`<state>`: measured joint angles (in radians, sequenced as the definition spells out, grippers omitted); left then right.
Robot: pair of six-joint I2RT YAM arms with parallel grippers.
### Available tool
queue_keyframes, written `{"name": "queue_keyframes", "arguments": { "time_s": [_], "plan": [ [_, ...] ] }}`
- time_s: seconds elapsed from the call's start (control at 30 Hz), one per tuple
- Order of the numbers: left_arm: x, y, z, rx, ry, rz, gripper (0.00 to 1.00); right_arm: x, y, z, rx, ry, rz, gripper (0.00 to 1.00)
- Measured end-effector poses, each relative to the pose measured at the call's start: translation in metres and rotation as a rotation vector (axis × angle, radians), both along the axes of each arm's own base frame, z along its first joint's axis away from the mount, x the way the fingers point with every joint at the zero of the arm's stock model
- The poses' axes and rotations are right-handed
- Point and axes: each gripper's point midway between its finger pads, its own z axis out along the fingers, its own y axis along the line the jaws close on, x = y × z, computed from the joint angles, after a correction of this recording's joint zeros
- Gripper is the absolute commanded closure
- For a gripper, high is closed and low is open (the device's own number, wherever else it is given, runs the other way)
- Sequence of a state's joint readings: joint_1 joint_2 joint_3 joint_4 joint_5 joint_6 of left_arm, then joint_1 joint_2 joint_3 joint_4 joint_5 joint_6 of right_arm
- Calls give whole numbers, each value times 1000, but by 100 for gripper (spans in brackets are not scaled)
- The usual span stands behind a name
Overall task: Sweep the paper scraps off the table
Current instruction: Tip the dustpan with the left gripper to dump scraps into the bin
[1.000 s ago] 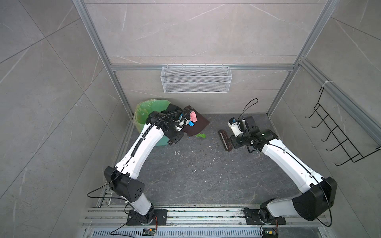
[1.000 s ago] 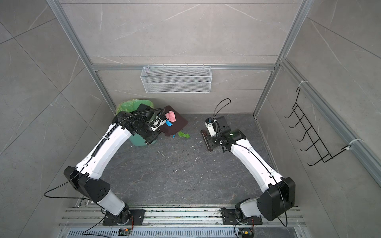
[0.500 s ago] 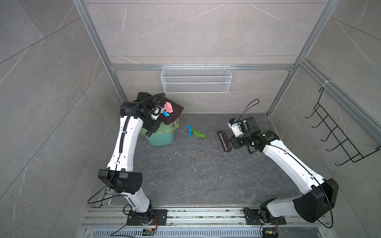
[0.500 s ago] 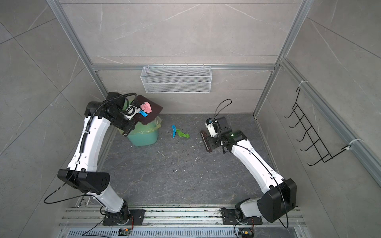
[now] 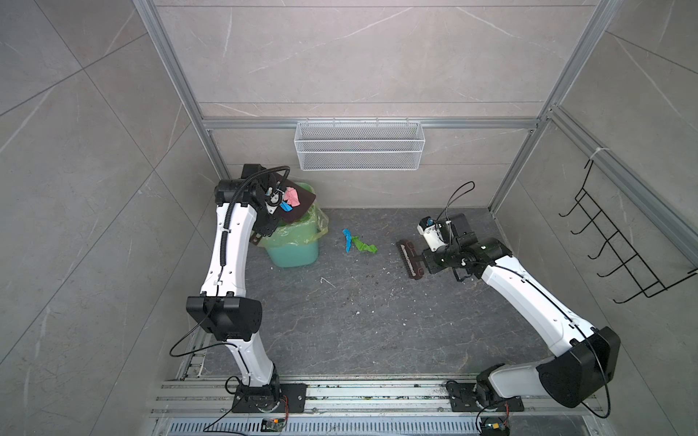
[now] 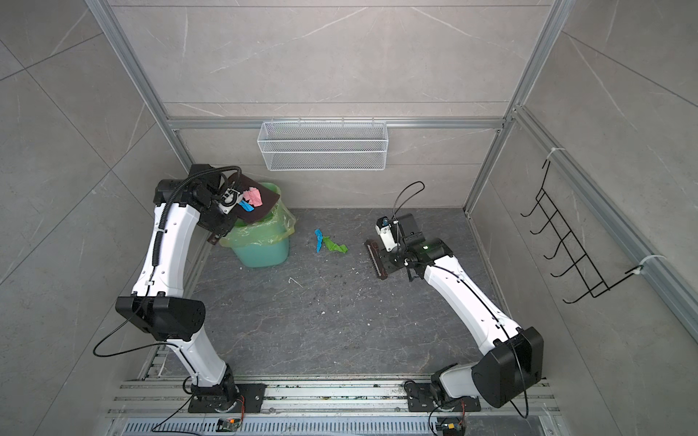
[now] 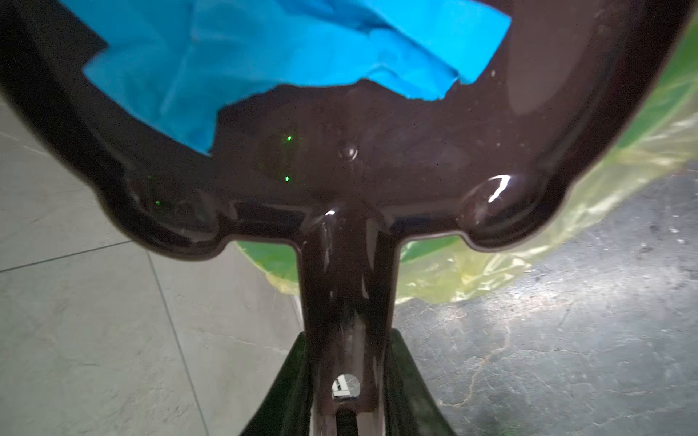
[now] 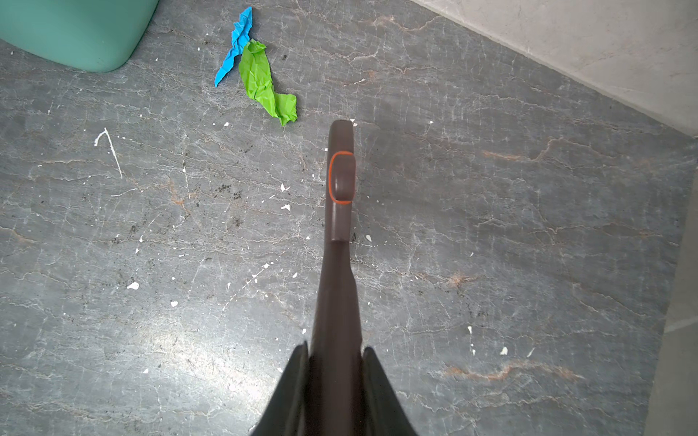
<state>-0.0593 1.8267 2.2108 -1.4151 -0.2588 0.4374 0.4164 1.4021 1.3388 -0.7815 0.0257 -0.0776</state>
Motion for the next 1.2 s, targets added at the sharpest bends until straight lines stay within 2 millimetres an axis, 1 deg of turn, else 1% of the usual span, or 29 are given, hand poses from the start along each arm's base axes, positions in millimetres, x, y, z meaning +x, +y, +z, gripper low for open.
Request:
{"name": "queue_keyframes", "arguments": {
  "time_s": [0.1, 0.23, 0.57, 0.67, 0.87, 1.0, 1.2],
  "plan": [
    [3, 13, -1, 81, 7, 14, 100, -1, 0, 0, -1, 3, 0, 100],
    [5, 23, -4, 148, 16, 24, 100, -1, -1, -1, -3, 7, 0, 100],
    [8, 49, 2, 332, -5, 28, 100, -2, 1, -1, 2, 9, 5, 100],
    [8, 57, 9, 397, -31, 23, 100, -2, 1, -1, 6, 9, 7, 100],
    [4, 68, 28, 511, -91, -2, 100, -1, 4, 0, 17, 5, 14, 100],
    [3, 73, 36, 567, -131, -19, 100, 1, 7, 2, 32, -4, 21, 100],
    [8, 76, 48, 633, -187, -41, 100, 0, 10, 3, 47, -3, 32, 100]
  ]
}}
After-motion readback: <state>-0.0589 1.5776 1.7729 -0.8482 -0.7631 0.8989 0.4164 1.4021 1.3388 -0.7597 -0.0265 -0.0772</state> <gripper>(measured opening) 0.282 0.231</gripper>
